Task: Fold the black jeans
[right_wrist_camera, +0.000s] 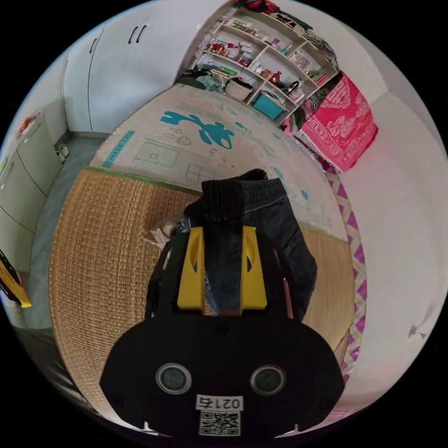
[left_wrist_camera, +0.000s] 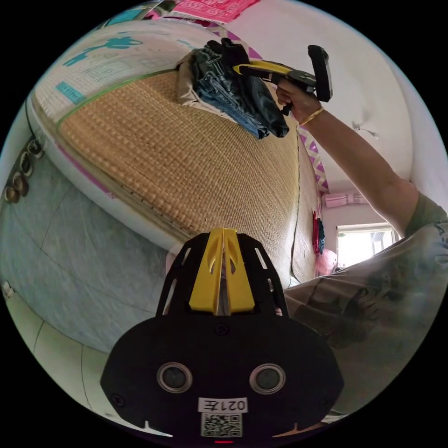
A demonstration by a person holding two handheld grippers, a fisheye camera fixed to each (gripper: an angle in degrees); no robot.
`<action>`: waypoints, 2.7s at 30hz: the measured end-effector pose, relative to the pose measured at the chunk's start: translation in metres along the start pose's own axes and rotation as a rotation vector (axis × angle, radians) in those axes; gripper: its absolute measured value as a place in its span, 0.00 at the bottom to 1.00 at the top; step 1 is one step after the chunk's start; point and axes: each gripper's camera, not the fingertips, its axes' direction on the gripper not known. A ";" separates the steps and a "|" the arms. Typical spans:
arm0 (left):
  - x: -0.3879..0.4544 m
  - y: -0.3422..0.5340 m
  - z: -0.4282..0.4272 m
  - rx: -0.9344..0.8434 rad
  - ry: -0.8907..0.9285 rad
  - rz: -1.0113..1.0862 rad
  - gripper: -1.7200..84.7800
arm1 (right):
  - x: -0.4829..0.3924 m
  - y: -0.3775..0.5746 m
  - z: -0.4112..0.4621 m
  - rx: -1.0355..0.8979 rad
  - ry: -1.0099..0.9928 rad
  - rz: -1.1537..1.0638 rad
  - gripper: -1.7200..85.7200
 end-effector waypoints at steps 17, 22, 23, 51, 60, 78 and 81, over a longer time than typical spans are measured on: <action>0.060 -0.068 0.052 0.003 -0.014 0.158 0.01 | 0.315 0.234 -0.186 0.439 -0.559 0.862 0.07; 0.111 -0.118 0.113 -0.046 0.064 0.249 0.01 | 0.327 0.322 -0.279 0.407 -0.361 0.837 0.06; 0.116 -0.123 0.120 -0.056 0.071 0.260 0.01 | 0.319 0.336 -0.293 0.373 -0.318 0.819 0.06; 0.172 -0.199 0.204 -0.269 0.092 0.377 0.01 | -0.061 0.396 -0.039 -0.353 -0.091 0.721 0.14; 0.203 -0.224 0.210 -0.309 0.094 0.415 0.01 | -0.030 0.583 -0.110 0.041 -0.217 1.355 0.07; 0.393 -0.180 0.303 -0.273 0.134 0.388 0.01 | -0.164 1.107 -0.134 -0.130 -0.166 1.891 0.05; 0.409 -0.166 0.311 -0.276 0.126 0.372 0.01 | -0.162 1.065 -0.083 -0.078 -0.338 1.661 0.06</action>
